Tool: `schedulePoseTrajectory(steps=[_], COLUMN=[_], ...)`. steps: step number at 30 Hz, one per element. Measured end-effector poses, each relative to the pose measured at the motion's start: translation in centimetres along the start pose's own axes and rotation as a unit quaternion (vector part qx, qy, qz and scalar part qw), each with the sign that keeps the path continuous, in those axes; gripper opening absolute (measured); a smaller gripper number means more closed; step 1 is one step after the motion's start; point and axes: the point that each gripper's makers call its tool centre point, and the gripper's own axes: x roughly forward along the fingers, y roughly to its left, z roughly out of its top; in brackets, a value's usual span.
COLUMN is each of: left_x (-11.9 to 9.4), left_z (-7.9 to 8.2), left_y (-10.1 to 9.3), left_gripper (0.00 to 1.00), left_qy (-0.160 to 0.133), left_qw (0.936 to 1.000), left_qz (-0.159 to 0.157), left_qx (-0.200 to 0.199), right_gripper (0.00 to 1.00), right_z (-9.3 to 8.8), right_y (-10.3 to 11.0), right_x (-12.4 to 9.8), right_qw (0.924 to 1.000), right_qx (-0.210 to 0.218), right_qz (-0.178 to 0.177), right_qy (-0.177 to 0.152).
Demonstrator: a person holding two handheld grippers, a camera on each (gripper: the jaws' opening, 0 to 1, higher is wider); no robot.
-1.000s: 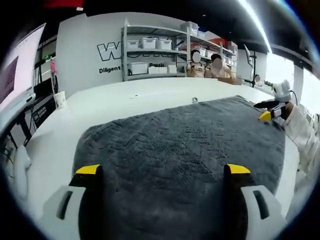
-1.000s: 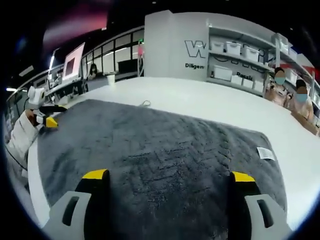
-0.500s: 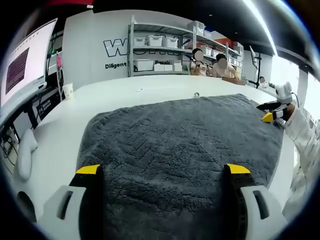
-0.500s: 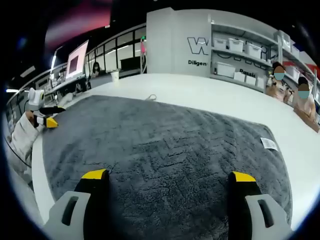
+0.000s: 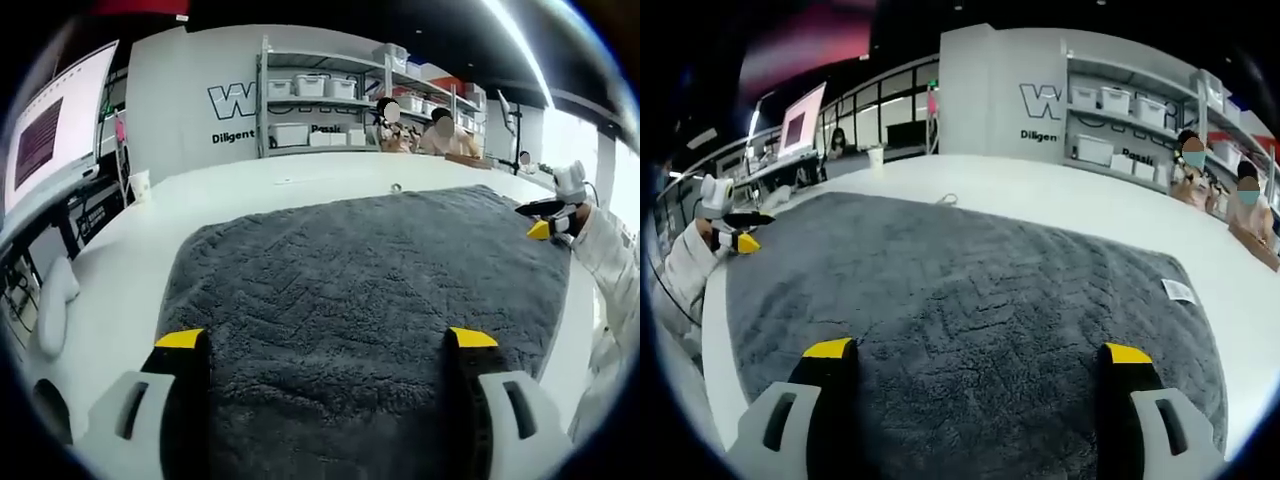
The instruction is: Open the folded towel by lifting each exposed corner and separating the folded layers until the towel lies flat within the target outline without major curled edges
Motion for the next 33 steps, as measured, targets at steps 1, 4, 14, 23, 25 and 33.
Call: schedulePoseTrajectory(steps=[1,4,14,23,25,33], left_x=[-0.03,-0.09,-0.45,-0.49,-0.45,-0.16], left_z=[-0.02,-0.09,-0.26,-0.25,-0.24,-0.11], left_y=[0.03,0.21,0.60,0.69,0.71,0.70], left_gripper=[0.96,0.96,0.96,0.96,0.96,0.97], left_qy=[0.001,0.001,-0.002,-0.003,-0.001,0.008], left_qw=[1.0000,1.0000,1.0000,1.0000,1.0000,1.0000], left_qz=[-0.001,-0.001,0.003,0.002,0.003,0.004], left_qx=[0.000,0.001,-0.003,-0.003,-0.002,-0.001], right_gripper=[0.99,1.00,1.00,1.00,1.00,0.99], right_z=[0.00,-0.02,-0.07,-0.05,-0.05,0.02], right_y=[0.00,-0.02,0.09,0.30,0.33,0.63], right_x=[-0.02,-0.02,-0.16,-0.25,-0.25,-0.28], right_qw=[1.0000,1.0000,1.0000,1.0000,1.0000,0.9999], right_qx=[0.000,0.000,0.002,0.003,0.003,-0.001], right_qz=[0.000,-0.001,-0.004,-0.006,-0.007,-0.009], right_qy=[0.001,0.003,-0.001,-0.002,0.000,0.009])
